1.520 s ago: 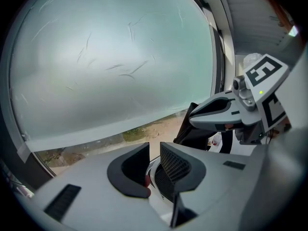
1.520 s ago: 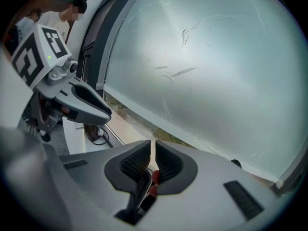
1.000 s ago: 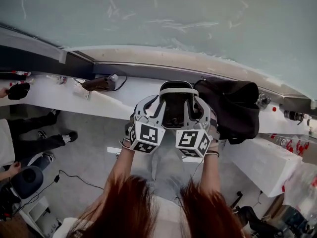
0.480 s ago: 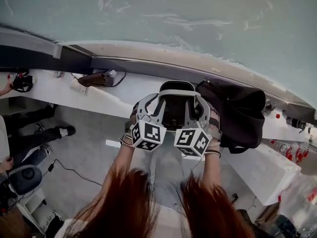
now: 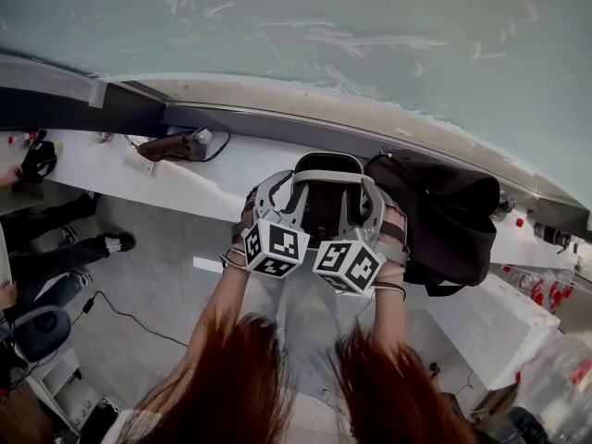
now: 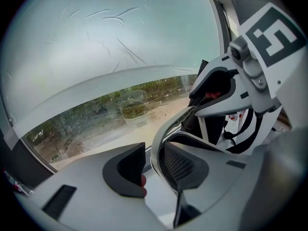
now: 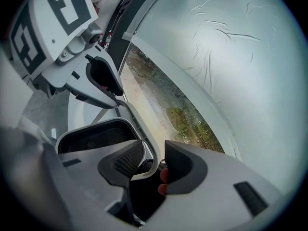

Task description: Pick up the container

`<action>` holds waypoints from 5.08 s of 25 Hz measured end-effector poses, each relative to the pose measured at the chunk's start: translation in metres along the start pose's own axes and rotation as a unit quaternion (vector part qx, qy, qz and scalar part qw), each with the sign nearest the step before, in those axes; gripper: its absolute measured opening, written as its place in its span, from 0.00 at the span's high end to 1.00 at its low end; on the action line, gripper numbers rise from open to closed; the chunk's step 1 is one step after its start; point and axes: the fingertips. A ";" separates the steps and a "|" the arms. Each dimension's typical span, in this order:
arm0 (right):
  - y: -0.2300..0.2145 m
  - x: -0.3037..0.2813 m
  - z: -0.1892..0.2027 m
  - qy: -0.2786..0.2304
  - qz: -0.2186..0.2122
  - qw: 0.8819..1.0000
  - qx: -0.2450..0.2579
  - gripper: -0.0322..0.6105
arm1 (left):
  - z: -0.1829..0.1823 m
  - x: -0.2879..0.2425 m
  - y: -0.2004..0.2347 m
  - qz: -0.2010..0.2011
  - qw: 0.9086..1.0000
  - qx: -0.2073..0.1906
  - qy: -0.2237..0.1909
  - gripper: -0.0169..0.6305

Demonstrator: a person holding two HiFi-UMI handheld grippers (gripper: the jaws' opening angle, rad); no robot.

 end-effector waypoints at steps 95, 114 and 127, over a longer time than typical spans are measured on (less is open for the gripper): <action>-0.035 0.077 -0.031 -0.101 0.020 0.994 0.019 0.80 | -0.063 0.104 0.009 -0.123 0.992 -0.024 0.005 0.85; -0.048 0.183 -0.055 -0.133 0.078 0.988 -0.030 0.81 | -0.110 0.200 -0.001 -0.138 0.988 -0.039 -0.060 0.85; -0.037 0.255 -0.068 -0.157 0.113 0.980 -0.044 0.81 | -0.119 0.271 -0.015 -0.144 0.983 -0.050 -0.103 0.85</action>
Point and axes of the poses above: the fingertips, and each gripper's own axes: x backward along the fingers, y to its left, z out of its underside, and after that the axes turned 4 degrees about -x, right-handed
